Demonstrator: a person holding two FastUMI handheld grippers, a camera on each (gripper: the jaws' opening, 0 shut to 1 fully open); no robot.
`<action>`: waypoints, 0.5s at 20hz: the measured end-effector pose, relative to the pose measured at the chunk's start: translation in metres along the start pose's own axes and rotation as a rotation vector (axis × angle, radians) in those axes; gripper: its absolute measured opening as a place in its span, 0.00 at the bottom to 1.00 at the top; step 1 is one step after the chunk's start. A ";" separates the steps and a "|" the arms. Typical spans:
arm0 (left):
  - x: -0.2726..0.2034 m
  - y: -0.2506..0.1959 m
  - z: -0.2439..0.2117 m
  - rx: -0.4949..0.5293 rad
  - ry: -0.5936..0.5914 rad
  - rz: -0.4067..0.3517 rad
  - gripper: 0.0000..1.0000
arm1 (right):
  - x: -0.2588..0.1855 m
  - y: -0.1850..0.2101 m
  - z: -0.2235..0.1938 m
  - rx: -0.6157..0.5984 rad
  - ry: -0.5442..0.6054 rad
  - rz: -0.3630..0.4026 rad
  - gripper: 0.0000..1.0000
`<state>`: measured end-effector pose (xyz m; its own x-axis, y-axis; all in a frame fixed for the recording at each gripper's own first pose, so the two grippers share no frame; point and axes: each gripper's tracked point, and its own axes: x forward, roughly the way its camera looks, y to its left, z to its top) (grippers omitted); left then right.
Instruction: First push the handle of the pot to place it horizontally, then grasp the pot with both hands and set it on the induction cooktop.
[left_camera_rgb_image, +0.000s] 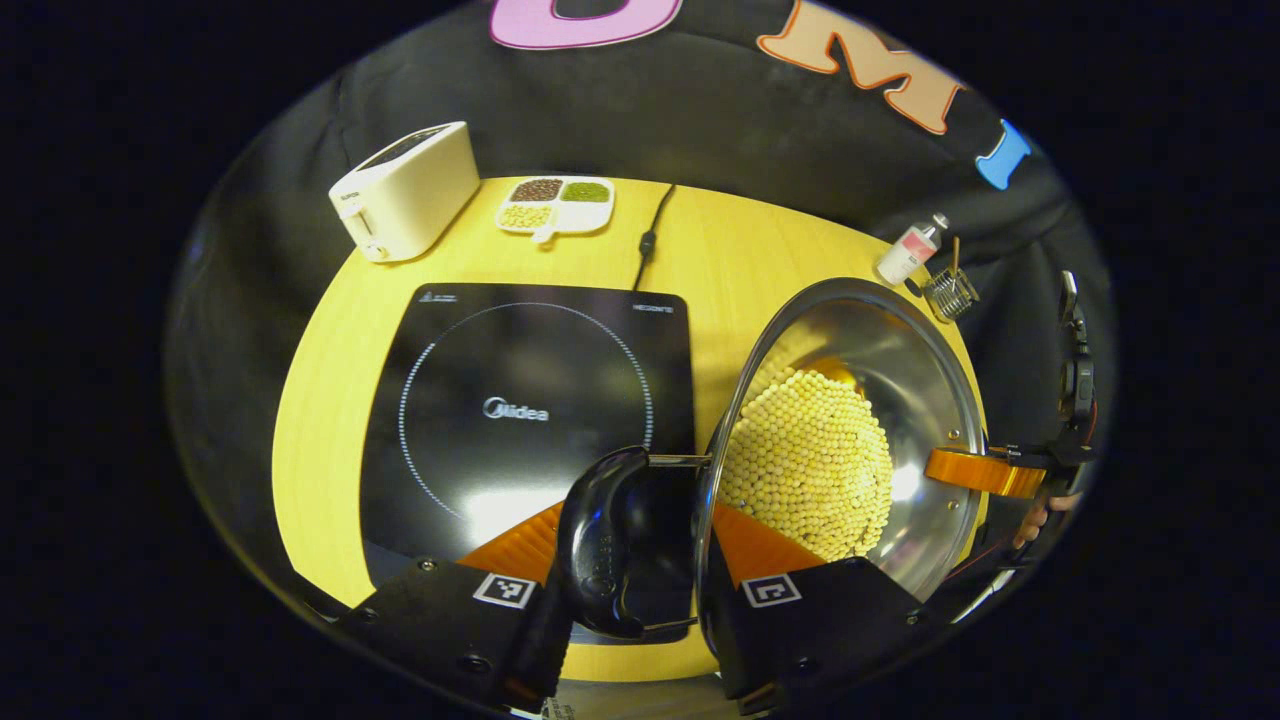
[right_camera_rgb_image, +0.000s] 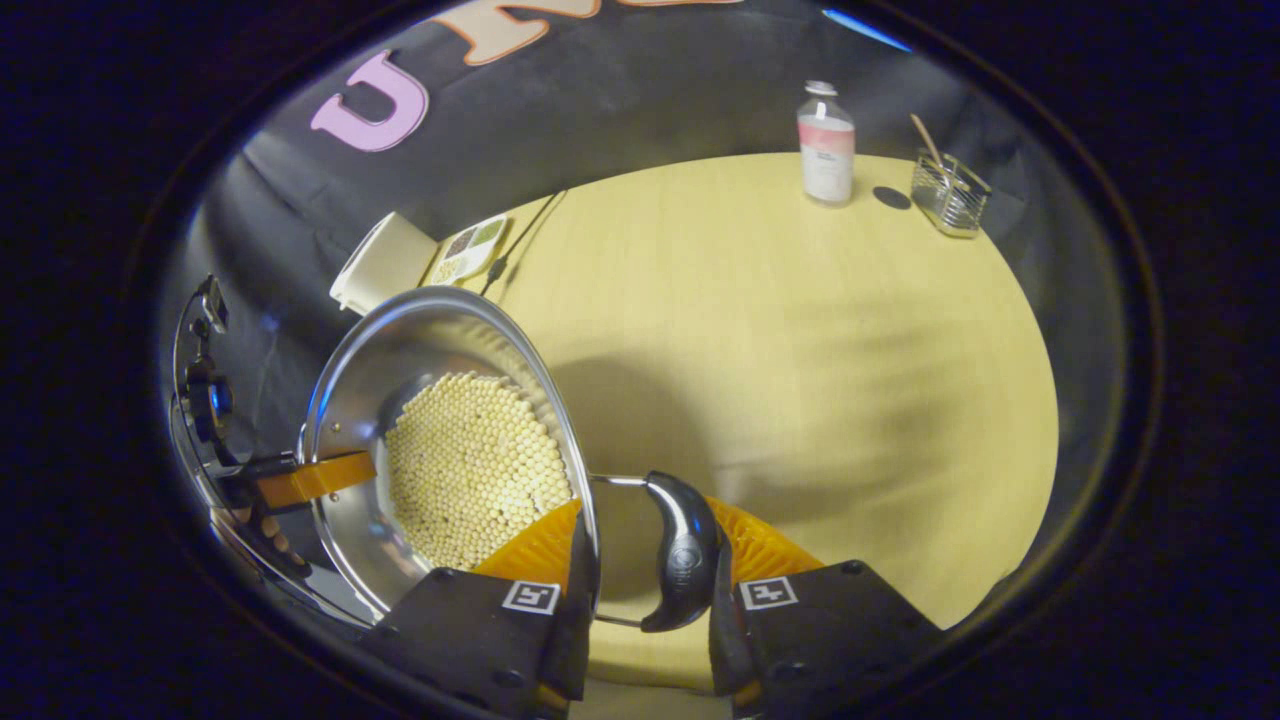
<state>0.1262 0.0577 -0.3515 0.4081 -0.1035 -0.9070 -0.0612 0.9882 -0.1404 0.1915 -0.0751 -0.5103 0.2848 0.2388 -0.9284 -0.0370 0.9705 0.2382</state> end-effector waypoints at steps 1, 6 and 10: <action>-0.002 0.013 0.002 0.000 0.000 -0.005 0.60 | 0.001 0.000 0.001 -0.002 0.000 -0.006 0.50; 0.003 0.081 0.022 0.035 -0.016 -0.045 0.61 | -0.009 0.002 -0.004 0.020 -0.011 -0.046 0.50; 0.014 0.134 0.031 0.065 -0.005 -0.066 0.60 | -0.019 -0.003 -0.008 0.053 0.002 -0.075 0.50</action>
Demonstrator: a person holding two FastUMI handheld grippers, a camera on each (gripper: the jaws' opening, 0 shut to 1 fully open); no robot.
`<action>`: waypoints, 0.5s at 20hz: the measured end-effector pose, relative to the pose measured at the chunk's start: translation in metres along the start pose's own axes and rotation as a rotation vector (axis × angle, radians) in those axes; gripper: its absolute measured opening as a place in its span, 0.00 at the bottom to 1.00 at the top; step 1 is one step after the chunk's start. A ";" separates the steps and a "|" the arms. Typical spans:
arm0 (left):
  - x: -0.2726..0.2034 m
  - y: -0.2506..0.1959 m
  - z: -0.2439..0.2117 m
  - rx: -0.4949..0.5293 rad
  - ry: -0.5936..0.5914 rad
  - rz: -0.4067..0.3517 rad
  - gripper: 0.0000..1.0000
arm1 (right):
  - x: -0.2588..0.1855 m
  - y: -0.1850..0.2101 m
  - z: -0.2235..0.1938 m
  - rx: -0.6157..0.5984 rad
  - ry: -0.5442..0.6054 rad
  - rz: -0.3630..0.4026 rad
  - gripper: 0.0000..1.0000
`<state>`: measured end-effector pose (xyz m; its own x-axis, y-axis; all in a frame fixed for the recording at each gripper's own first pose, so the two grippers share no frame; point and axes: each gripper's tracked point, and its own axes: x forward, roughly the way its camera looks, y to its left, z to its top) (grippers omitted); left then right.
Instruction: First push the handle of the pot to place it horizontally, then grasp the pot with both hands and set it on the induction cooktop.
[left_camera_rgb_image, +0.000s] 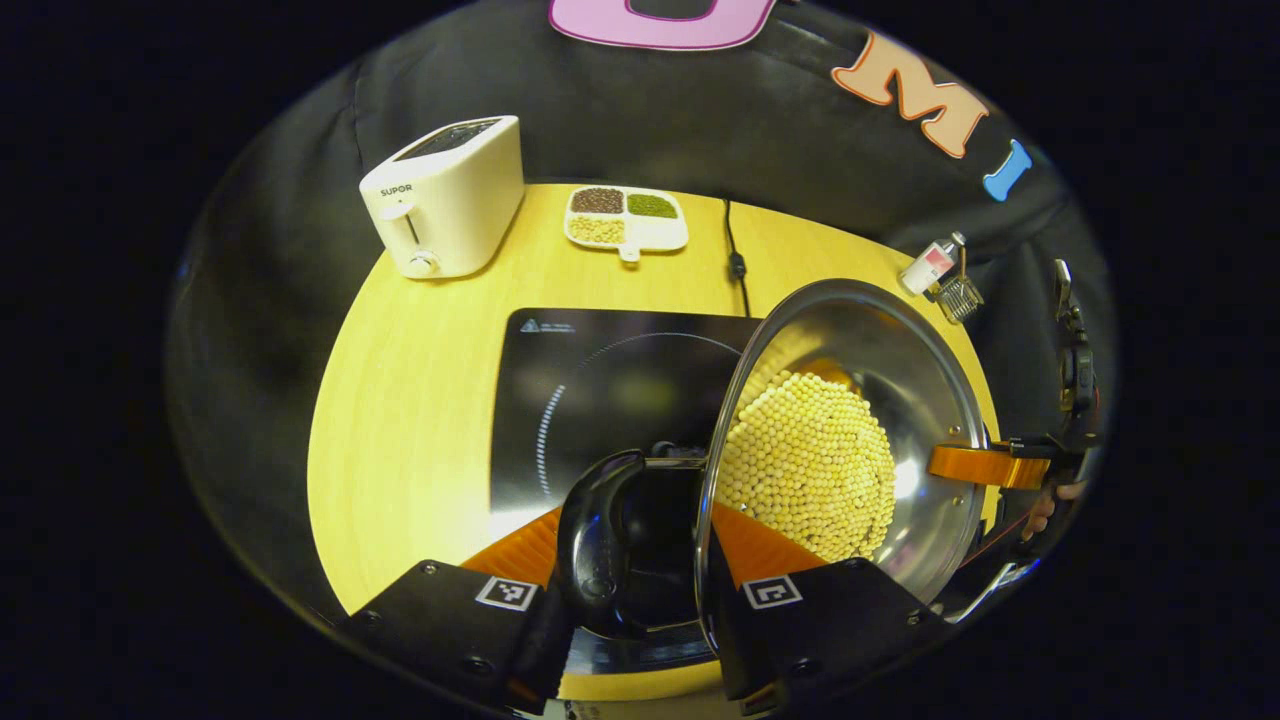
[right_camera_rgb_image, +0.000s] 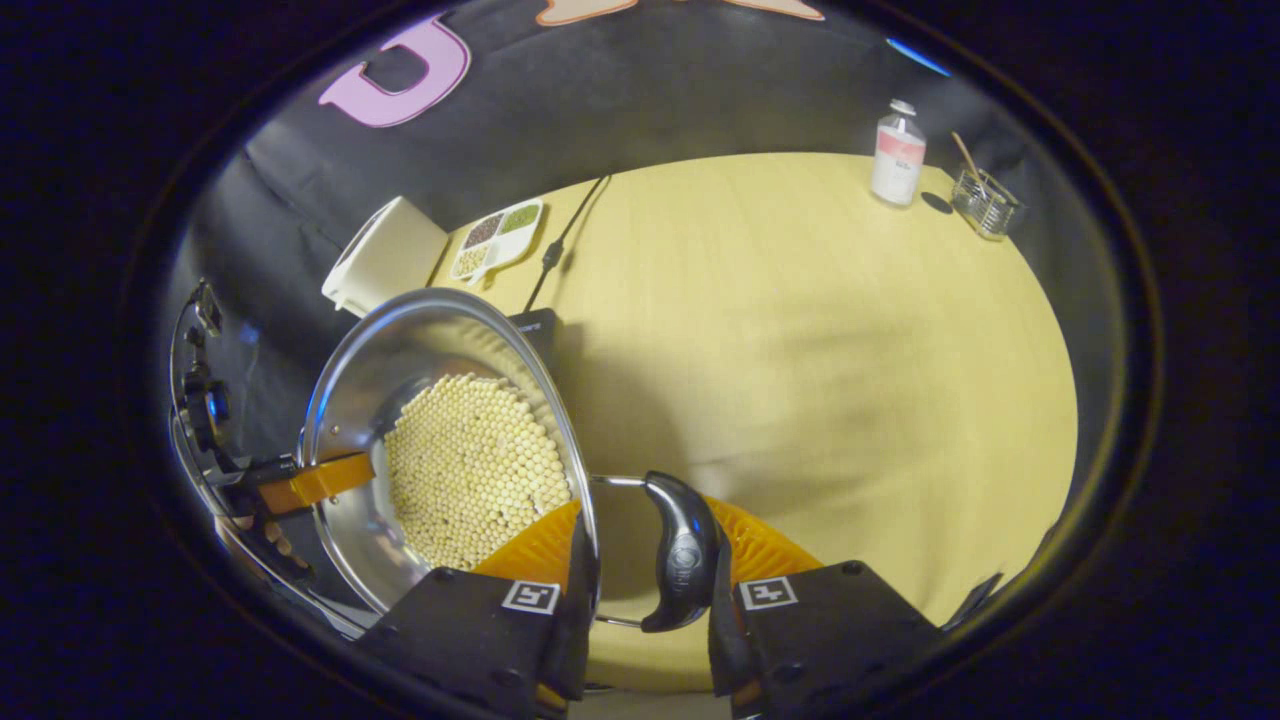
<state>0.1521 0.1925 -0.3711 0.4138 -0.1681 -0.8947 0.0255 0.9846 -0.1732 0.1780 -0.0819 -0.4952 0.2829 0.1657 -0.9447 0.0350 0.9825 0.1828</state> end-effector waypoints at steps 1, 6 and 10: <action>0.003 0.009 -0.003 0.000 0.009 -0.005 0.60 | -0.005 -0.002 0.002 0.002 0.003 -0.008 0.50; 0.012 0.048 0.008 0.019 -0.003 -0.024 0.60 | -0.013 -0.002 0.004 0.014 0.004 -0.040 0.43; 0.020 0.068 0.010 0.018 0.004 -0.033 0.60 | -0.012 0.003 0.003 0.021 0.009 -0.058 0.43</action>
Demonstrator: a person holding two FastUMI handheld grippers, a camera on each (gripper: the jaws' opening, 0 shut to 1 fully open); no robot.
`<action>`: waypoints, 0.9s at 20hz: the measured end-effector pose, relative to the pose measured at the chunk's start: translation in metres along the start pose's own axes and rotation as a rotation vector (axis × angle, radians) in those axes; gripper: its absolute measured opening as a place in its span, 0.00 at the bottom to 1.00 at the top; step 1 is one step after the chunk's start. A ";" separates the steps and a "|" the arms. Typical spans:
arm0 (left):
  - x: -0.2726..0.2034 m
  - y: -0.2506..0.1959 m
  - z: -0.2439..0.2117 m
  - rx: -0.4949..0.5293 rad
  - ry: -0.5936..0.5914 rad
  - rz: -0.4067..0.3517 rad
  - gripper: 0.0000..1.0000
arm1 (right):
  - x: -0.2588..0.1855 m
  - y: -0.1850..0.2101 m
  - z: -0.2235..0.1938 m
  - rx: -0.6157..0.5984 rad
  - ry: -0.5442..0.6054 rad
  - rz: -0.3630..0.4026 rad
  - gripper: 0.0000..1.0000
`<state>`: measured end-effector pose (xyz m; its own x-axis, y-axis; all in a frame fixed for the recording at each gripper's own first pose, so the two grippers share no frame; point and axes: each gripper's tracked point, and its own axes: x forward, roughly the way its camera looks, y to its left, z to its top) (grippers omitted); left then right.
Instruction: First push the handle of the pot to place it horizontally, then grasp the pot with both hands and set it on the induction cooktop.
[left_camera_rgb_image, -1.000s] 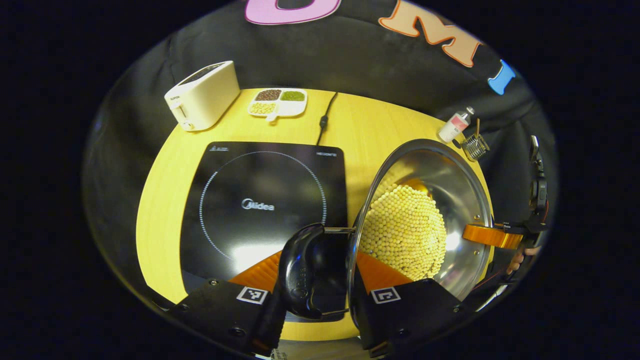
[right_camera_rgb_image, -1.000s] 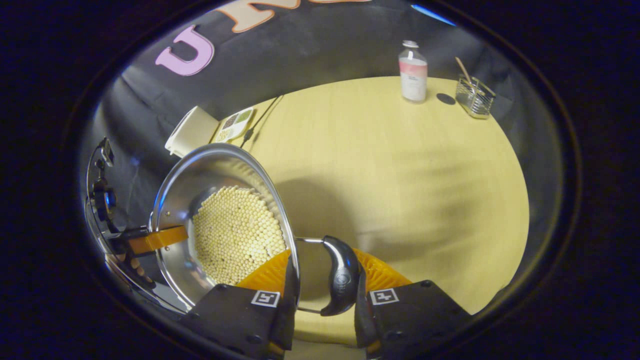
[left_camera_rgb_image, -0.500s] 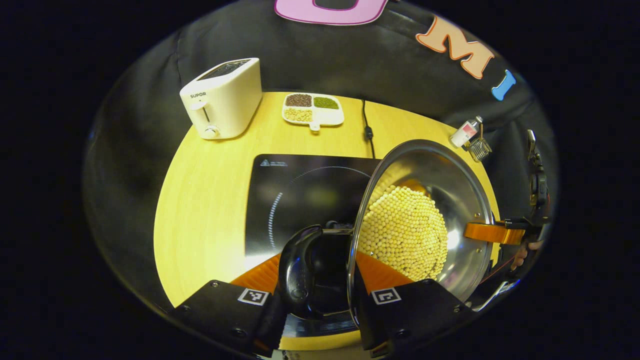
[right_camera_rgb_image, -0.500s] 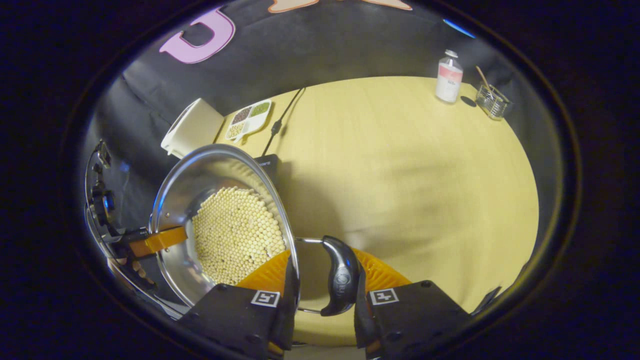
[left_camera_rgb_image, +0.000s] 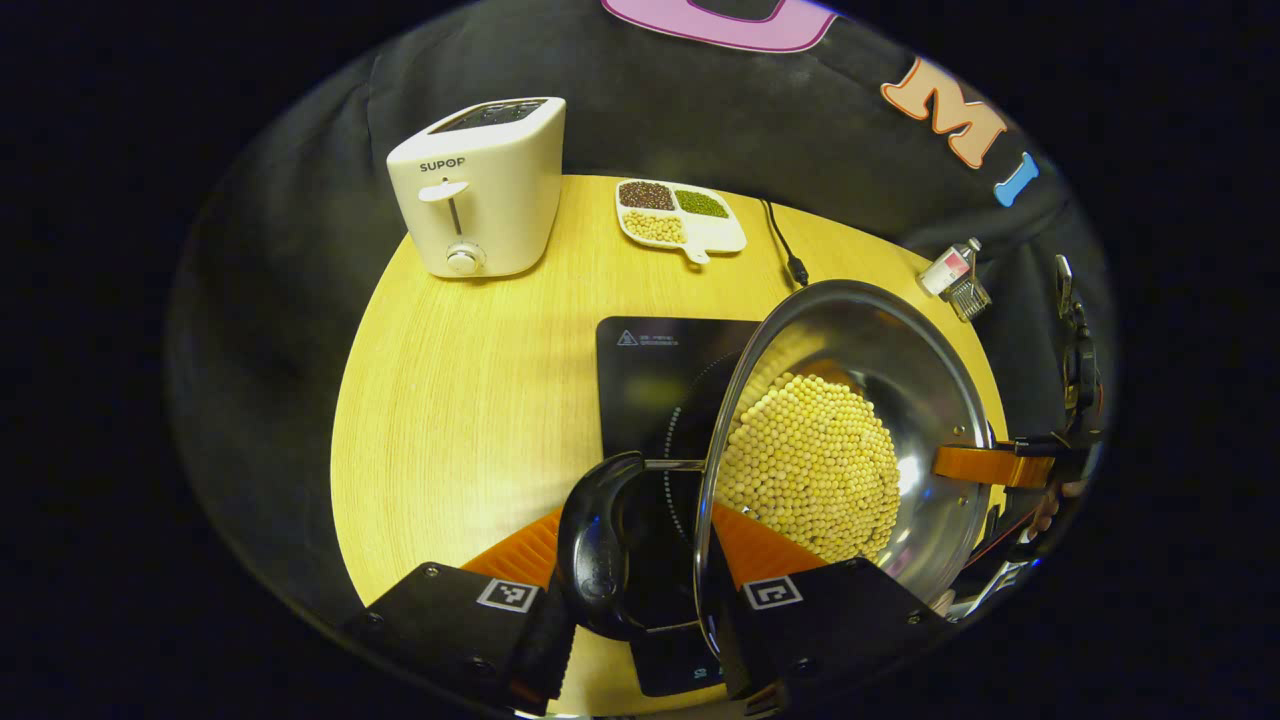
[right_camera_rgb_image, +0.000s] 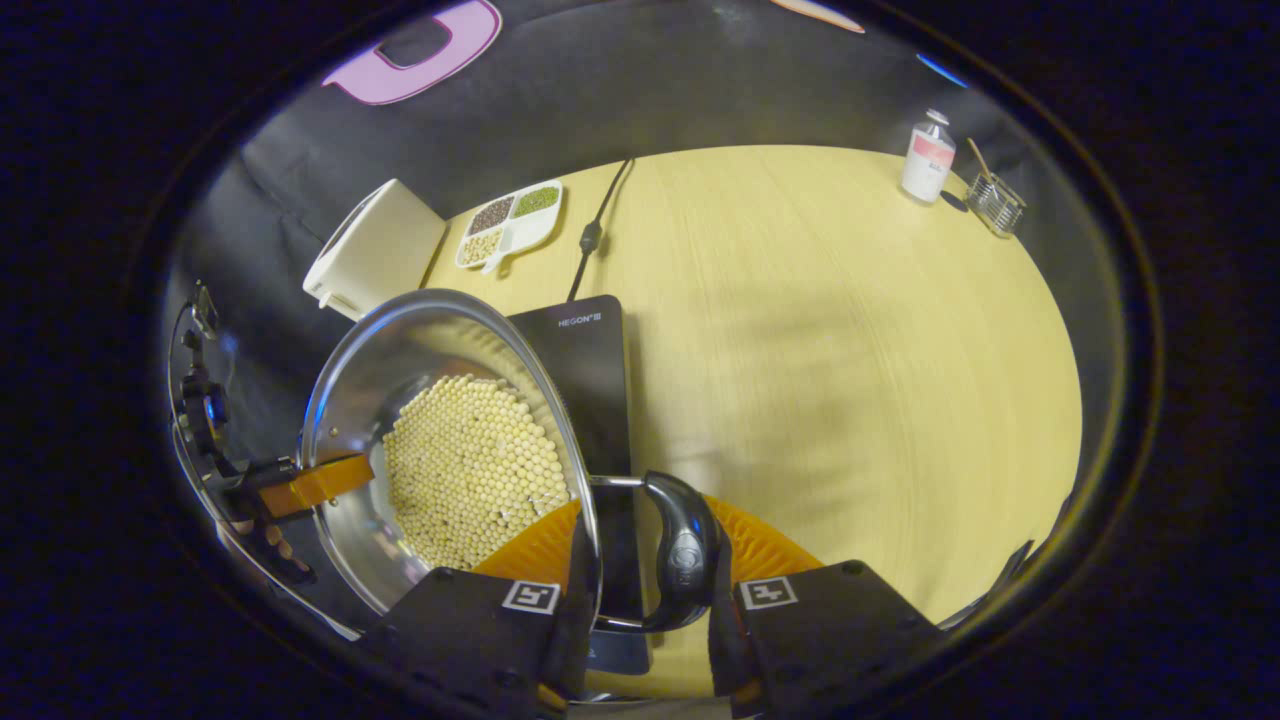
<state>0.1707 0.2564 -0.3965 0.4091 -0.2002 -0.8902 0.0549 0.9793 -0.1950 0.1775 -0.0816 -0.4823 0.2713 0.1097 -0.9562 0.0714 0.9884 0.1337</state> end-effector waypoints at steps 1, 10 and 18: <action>0.002 0.003 0.001 0.000 -0.003 0.000 0.60 | 0.000 -0.001 0.001 0.003 0.003 -0.002 0.43; 0.011 0.009 0.013 0.018 -0.050 -0.019 0.63 | -0.004 -0.004 0.007 0.016 -0.001 -0.022 0.48; -0.009 0.016 0.021 0.034 -0.139 0.057 0.80 | -0.021 -0.012 0.017 0.015 -0.075 -0.038 0.84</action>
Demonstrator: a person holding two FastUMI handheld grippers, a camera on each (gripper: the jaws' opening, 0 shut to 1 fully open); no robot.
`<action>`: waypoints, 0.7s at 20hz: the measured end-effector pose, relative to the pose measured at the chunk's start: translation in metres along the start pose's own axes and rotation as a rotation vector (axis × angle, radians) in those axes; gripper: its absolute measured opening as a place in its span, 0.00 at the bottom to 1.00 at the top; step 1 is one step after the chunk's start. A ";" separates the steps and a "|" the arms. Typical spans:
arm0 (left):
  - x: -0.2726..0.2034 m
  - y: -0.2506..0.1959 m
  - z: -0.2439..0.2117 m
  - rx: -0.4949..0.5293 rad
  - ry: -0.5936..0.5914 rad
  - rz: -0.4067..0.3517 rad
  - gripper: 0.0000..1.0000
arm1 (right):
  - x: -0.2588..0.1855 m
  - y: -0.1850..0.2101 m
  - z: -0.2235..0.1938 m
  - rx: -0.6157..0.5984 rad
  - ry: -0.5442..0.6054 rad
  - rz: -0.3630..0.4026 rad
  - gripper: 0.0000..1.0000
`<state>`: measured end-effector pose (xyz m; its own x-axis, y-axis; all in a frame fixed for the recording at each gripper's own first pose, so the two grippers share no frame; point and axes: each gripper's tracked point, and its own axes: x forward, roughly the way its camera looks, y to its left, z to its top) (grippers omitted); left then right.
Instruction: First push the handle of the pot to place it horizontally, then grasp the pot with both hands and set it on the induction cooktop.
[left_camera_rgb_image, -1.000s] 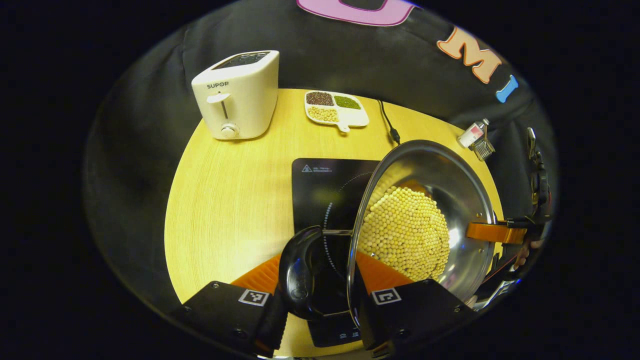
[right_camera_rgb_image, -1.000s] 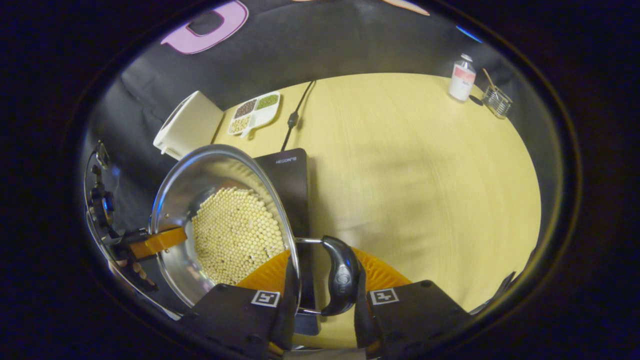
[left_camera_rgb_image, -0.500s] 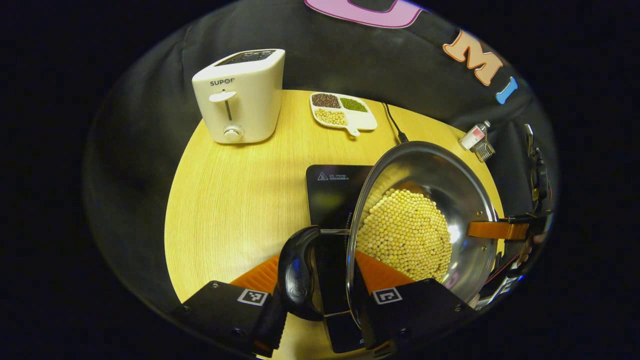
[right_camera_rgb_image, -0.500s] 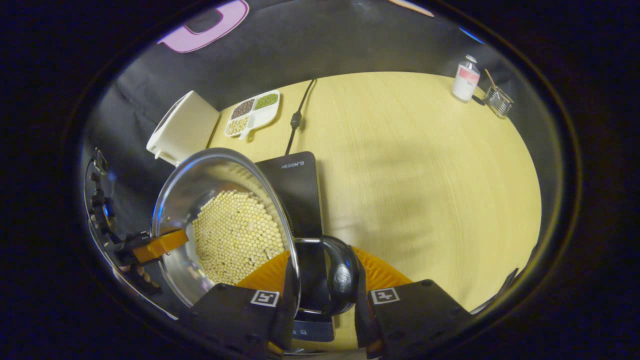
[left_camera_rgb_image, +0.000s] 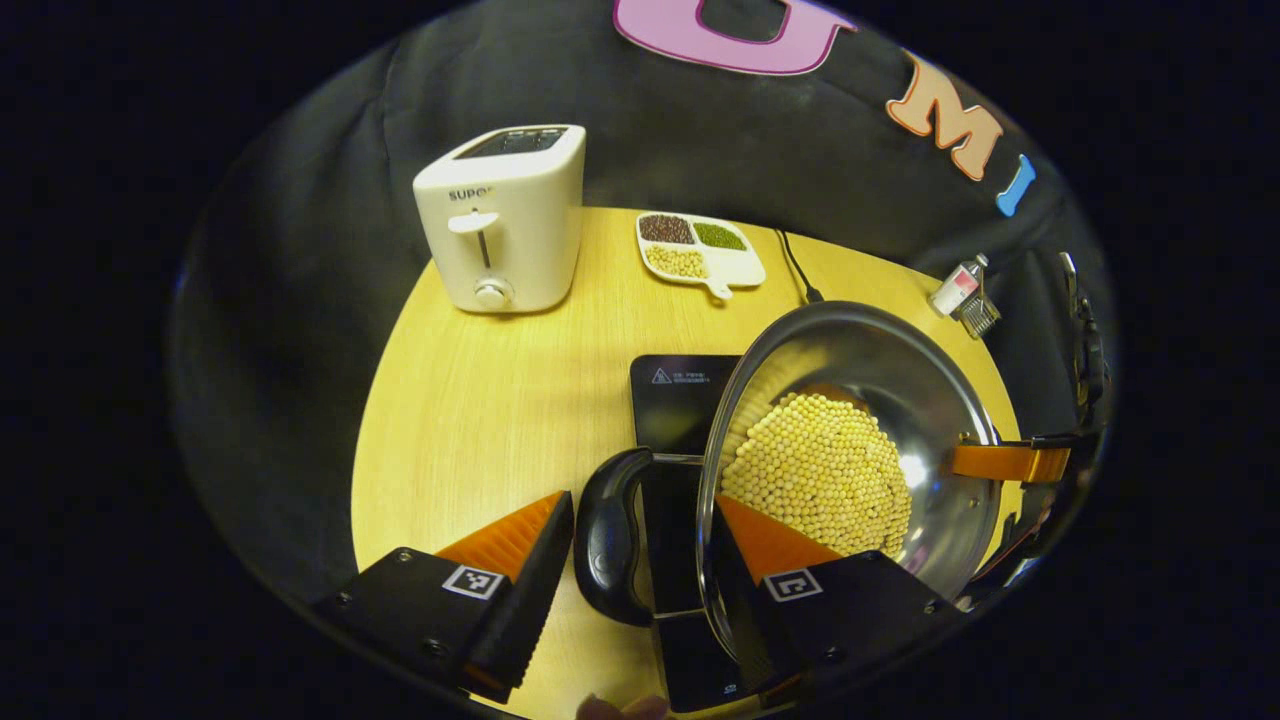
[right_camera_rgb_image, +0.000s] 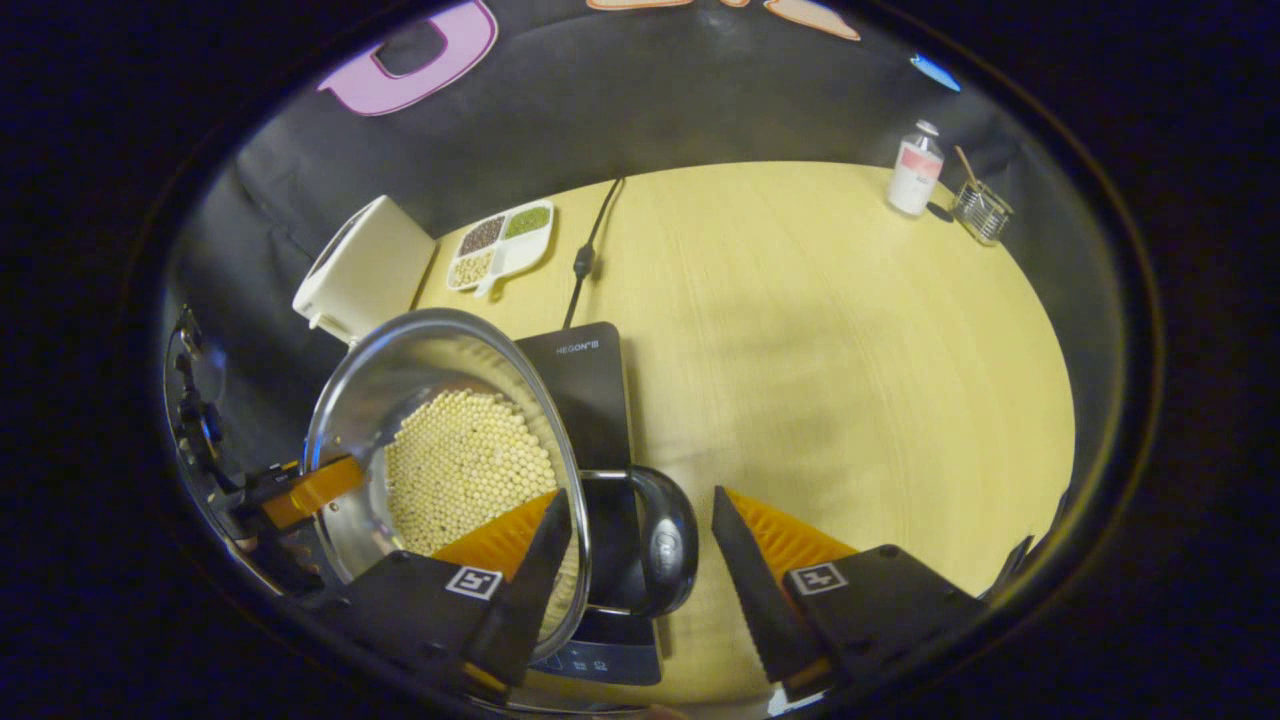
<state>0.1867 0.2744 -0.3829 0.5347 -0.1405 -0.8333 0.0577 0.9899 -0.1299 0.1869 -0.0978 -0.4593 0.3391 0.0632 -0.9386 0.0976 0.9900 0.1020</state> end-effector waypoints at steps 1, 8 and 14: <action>-0.005 0.001 0.005 0.012 -0.021 0.012 0.80 | -0.006 -0.001 0.003 0.000 -0.014 0.007 0.85; -0.052 -0.015 0.011 0.038 -0.139 0.087 0.81 | -0.045 -0.012 0.000 -0.034 -0.094 0.081 0.94; -0.106 -0.054 -0.003 -0.044 -0.239 0.170 0.81 | -0.082 -0.061 -0.014 -0.066 -0.154 0.179 0.94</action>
<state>0.1238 0.2358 -0.2891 0.7171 0.0414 -0.6957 -0.0834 0.9962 -0.0267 0.1403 -0.1616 -0.3935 0.4843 0.2231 -0.8460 -0.0361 0.9712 0.2354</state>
